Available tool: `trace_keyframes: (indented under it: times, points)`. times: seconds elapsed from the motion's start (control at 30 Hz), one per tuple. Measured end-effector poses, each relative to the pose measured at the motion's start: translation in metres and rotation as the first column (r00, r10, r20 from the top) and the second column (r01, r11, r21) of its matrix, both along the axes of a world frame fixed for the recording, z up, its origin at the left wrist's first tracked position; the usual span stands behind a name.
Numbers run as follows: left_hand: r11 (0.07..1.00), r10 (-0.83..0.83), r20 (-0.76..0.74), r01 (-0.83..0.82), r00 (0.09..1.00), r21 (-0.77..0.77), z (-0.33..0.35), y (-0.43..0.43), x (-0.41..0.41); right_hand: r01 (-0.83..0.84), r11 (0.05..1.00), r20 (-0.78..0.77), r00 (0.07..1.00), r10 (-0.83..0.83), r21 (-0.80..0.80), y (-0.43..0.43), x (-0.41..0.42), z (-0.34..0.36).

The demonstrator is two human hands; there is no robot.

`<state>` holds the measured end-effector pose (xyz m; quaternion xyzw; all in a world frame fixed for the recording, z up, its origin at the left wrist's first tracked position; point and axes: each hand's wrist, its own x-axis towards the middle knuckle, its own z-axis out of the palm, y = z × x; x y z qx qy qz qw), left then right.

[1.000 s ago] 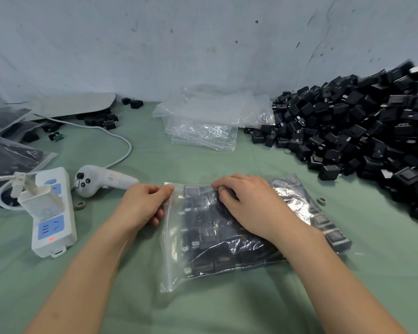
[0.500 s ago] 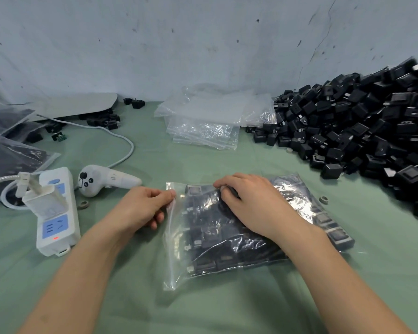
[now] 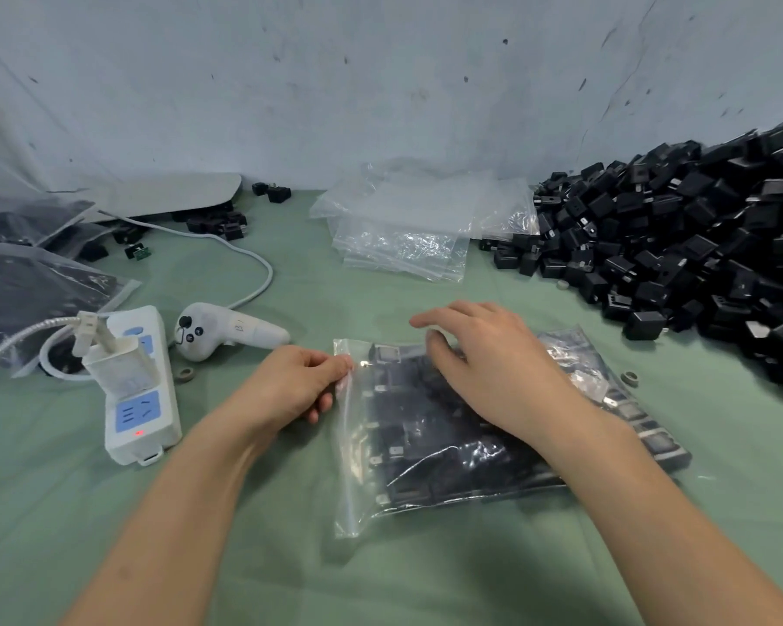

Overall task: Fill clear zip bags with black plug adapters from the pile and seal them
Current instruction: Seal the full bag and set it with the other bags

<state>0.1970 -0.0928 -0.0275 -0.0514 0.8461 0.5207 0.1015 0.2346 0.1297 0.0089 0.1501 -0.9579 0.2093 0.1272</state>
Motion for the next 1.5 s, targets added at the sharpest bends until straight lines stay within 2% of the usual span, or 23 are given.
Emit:
trace_keyframes:
  times: [0.07, 0.1, 0.27, 0.37, 0.47, 0.67, 0.87, 1.07, 1.33, 1.5]
  points:
    - [1.0, 0.0, -0.006, 0.0, 1.0, -0.004, 0.001, 0.0, 0.003, -0.028, 0.996, -0.007, 1.0, 0.027, -0.085, -0.023, -0.016, 0.008]
    - [1.0, -0.008, -0.002, 0.008, 1.0, -0.003, 0.001, 0.0, 0.005, -0.038, 0.995, 0.04, 0.998, 0.042, -0.092, -0.036, -0.029, 0.01]
    - [0.998, -0.057, 0.025, 0.058, 0.998, -0.027, 0.005, 0.0, 0.013, -0.071, 0.997, 0.377, 0.923, 0.075, -0.025, -0.086, -0.073, 0.004]
    - [0.996, -0.075, 0.007, 0.075, 0.997, -0.043, 0.005, 0.002, 0.012, -0.071, 0.997, 0.448, 0.89, 0.08, -0.037, -0.087, -0.08, -0.002]
    - [0.993, -0.109, -0.011, 0.109, 0.994, -0.037, 0.005, 0.0, 0.013, -0.116, 0.987, 0.499, 0.853, 0.156, -0.111, -0.081, -0.079, 0.001]
    - [0.994, -0.107, 0.026, 0.108, 0.994, -0.018, 0.006, -0.002, 0.016, -0.099, 0.975, 0.486, 0.854, 0.185, -0.197, -0.078, -0.078, -0.001]
    - [0.992, -0.124, -0.002, 0.123, 0.992, -0.038, 0.008, -0.001, 0.021, -0.068, 0.972, 0.461, 0.871, 0.168, -0.226, -0.078, -0.081, -0.009]
    - [0.982, -0.16, 0.036, 0.163, 0.987, -0.095, 0.01, -0.001, 0.028, -0.029, 0.968, 0.435, 0.889, 0.139, -0.25, -0.076, -0.085, -0.015]
    - [0.989, -0.131, 0.018, 0.132, 0.991, -0.064, 0.006, 0.001, 0.034, -0.011, 0.963, 0.436, 0.89, 0.133, -0.27, -0.077, -0.083, -0.014]
    - [0.979, -0.176, 0.032, 0.178, 0.984, -0.097, 0.007, 0.0, 0.042, -0.008, 0.964, 0.439, 0.889, 0.129, -0.267, -0.077, -0.082, -0.013]
